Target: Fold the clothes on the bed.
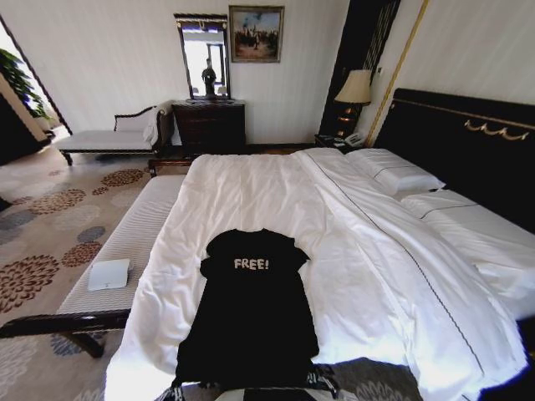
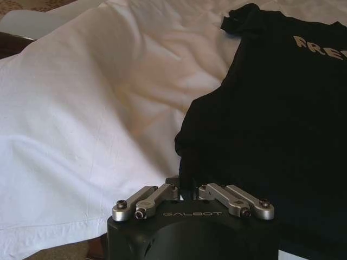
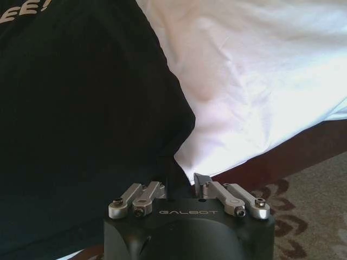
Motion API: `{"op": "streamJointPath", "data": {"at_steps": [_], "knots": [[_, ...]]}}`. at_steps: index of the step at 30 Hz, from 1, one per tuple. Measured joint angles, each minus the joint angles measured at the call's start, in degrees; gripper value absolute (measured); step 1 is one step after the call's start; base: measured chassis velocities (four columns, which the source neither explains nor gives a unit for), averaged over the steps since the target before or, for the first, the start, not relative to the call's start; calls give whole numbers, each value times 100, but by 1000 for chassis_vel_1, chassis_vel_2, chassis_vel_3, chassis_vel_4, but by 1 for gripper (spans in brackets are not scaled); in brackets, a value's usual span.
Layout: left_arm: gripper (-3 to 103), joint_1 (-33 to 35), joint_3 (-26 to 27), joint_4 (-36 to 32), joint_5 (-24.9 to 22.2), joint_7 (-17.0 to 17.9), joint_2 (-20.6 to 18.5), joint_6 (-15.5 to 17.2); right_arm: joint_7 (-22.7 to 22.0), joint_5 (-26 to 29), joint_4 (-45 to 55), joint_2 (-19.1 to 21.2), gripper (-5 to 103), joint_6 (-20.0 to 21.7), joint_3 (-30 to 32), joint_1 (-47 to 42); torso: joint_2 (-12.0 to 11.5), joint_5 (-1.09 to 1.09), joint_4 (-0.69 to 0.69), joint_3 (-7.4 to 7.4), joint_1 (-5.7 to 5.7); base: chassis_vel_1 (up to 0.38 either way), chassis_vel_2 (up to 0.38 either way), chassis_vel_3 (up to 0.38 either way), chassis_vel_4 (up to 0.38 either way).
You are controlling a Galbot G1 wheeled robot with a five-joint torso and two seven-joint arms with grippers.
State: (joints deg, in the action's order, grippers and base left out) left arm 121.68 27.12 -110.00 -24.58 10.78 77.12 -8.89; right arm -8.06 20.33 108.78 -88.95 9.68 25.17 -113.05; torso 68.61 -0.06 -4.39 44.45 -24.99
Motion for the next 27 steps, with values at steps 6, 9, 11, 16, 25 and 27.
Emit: {"op": "streamJointPath", "data": {"at_steps": [6,9,11,16,25,27], "knots": [[38,75,98,26,112,-26,16,-167,4,-20,46,18,51,-106,-1,-114,0,5,-2,0,0,0,0,0,0],[43,135,134,-38,149,-47,13,-259,5,-8,157,47,62,-160,17,-161,0,12,-2,0,0,0,0,0,0],[54,194,165,-140,230,-60,-2,-353,9,28,310,76,67,-211,51,-201,0,20,-3,0,0,0,0,0,0],[65,261,188,-306,404,-65,-16,-467,18,38,562,147,78,-302,187,-265,0,12,-3,0,0,0,0,0,0],[98,281,251,-1064,794,-73,-63,-512,112,170,1172,421,100,-616,729,-163,0,8,-3,0,0,0,0,0,0],[100,161,263,-1125,878,-70,-94,-472,209,260,1174,559,100,-685,866,-15,0,7,-3,0,0,0,0,0,0]]}}
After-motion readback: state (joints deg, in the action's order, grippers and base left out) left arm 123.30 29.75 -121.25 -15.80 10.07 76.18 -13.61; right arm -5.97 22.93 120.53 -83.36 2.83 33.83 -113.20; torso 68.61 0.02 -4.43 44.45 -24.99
